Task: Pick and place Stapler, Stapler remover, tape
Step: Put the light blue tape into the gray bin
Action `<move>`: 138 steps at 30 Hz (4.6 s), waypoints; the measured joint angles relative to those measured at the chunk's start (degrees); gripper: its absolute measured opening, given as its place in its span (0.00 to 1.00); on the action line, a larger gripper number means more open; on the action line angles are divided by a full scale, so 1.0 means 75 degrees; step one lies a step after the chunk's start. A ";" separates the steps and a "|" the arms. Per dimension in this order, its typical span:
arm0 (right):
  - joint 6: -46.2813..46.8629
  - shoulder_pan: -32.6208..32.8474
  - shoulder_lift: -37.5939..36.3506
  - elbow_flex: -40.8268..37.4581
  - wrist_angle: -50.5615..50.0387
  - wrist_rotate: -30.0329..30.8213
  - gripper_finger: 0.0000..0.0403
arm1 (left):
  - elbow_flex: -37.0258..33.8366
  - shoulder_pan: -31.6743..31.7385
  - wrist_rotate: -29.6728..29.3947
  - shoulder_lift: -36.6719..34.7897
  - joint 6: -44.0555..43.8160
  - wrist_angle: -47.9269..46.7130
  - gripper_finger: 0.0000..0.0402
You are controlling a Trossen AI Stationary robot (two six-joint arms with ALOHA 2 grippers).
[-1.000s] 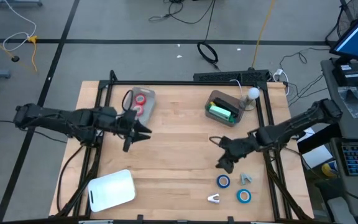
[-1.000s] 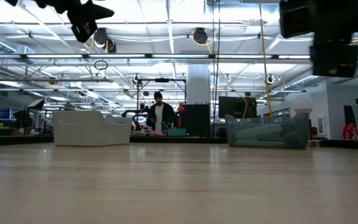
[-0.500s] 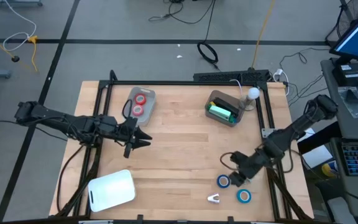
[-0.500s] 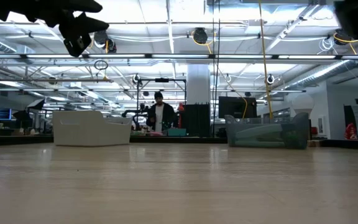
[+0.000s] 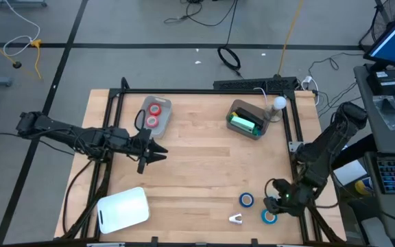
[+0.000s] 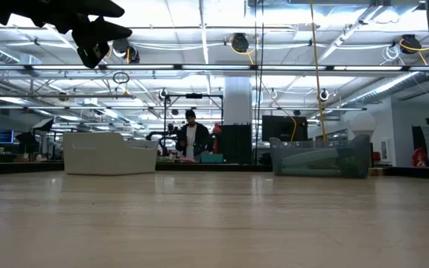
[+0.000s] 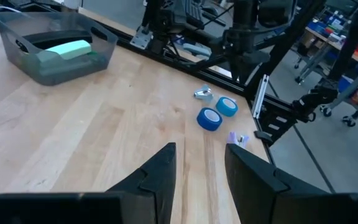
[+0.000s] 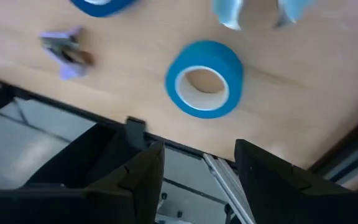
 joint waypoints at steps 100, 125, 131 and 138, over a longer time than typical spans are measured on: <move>-1.1093 -0.6781 0.0981 -0.0240 0.8778 0.2750 0.09 | -0.0006 -0.0147 -0.1295 0.1023 0.0072 0.3478 0.34; -1.0831 -0.7225 0.2172 0.0472 0.9436 0.1099 0.09 | 0.1464 0.0586 -0.0369 0.3430 0.0103 0.3975 0.34; -1.0954 -0.7225 0.2170 0.0469 0.9407 0.0932 0.09 | 0.1489 0.0586 0.0037 0.3463 -0.0208 0.3941 0.34; -1.0967 -0.7242 0.2185 0.0469 0.9355 0.0810 0.09 | 0.1507 0.0448 0.0340 0.3468 -0.0330 0.3940 0.34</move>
